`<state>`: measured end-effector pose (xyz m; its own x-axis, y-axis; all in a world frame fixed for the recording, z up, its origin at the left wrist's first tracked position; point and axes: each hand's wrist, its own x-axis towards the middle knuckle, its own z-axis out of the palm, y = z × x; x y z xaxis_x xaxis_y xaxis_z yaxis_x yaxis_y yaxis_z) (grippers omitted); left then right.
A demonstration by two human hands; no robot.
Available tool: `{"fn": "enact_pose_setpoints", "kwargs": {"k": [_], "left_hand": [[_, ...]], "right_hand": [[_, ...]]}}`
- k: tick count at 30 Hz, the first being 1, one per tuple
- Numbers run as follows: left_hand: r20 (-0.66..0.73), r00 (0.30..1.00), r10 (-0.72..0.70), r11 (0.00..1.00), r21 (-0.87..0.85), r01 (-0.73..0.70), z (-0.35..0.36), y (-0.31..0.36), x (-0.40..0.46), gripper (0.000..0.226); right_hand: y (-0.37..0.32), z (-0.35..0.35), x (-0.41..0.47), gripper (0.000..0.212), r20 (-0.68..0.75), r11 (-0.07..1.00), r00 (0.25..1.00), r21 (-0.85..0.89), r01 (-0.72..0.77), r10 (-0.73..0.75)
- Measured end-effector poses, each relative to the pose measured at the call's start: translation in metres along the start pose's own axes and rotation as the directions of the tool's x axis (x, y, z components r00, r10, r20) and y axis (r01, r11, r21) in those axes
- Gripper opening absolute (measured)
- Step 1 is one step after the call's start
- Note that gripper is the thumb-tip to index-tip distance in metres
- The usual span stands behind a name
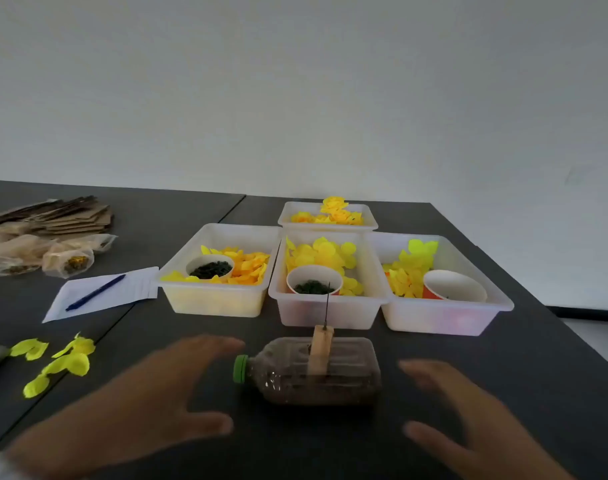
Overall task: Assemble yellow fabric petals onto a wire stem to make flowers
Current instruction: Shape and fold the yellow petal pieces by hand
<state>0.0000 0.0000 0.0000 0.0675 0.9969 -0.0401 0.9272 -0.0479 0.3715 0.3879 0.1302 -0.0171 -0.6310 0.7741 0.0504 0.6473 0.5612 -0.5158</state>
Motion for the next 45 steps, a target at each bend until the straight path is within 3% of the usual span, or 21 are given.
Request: {"fn": "enact_pose_setpoints", "kwargs": {"k": [2,3,5,8,12,16,22,31,37,38,40,42,45], "left_hand": [[0.209,0.976,-0.058,0.995,0.088,0.04,0.013,0.015,0.03,0.112],[0.265,0.961,-0.079,0.989,0.14,0.043,0.026,0.016,0.045,0.117],[0.242,0.966,-0.088,0.984,0.172,0.047,0.05,0.012,0.066,0.124],[0.101,0.992,-0.078,0.988,0.144,0.063,0.071,-0.001,0.08,0.125],[-0.045,0.998,-0.039,0.992,0.114,0.044,0.08,-0.004,0.09,0.109],[-0.054,0.997,0.053,0.99,0.135,-0.045,0.084,0.019,0.108,0.104],[-0.049,0.978,0.201,0.979,0.052,-0.199,0.102,0.083,0.157,0.098],[-0.01,0.957,0.289,0.947,0.15,-0.284,0.131,0.145,0.197,0.101],[0.03,0.954,0.3,0.954,-0.024,-0.299,0.128,0.139,0.193,0.095],[0.016,0.945,0.327,0.943,-0.063,-0.326,0.122,0.134,0.189,0.093],[-0.047,0.93,0.366,0.92,-0.136,-0.369,0.105,0.119,0.176,0.084],[-0.159,0.926,0.343,0.906,-0.204,-0.37,0.081,0.096,0.164,0.069],[-0.352,0.906,0.237,0.901,-0.269,-0.341,0.04,0.055,0.148,0.043]], "right_hand": [[-0.039,0.031,0.032,0.103,0.12,0.996,0.989,0.011,-0.093,0.091],[-0.034,0.046,0.046,0.111,0.131,0.998,0.99,0.003,-0.055,0.054],[-0.024,0.065,0.062,0.117,0.171,1.0,0.985,0.014,-0.002,-0.001],[-0.003,0.08,0.074,0.114,0.083,0.999,0.996,0.03,-0.015,0.013],[0.01,0.087,0.082,0.09,-0.098,0.98,0.994,0.184,0.072,-0.054],[0.033,0.071,0.067,0.091,-0.169,0.975,0.985,0.213,0.069,-0.033],[0.085,0.028,0.022,0.093,-0.261,0.979,0.959,0.195,-0.056,0.106],[0.124,-0.009,-0.022,0.094,-0.255,0.959,0.932,0.183,-0.217,0.259],[0.121,-0.008,-0.022,0.106,-0.183,0.952,0.935,0.101,-0.288,0.303],[0.119,-0.009,-0.025,0.112,-0.209,0.941,0.917,0.093,-0.326,0.339],[0.113,-0.005,-0.032,0.112,-0.404,0.917,0.825,0.116,-0.383,0.396],[0.092,0.006,-0.028,0.088,-0.622,0.936,0.703,0.169,-0.31,0.345],[0.043,0.038,0.001,0.07,-0.625,0.996,0.776,0.052,-0.069,0.087]]}}
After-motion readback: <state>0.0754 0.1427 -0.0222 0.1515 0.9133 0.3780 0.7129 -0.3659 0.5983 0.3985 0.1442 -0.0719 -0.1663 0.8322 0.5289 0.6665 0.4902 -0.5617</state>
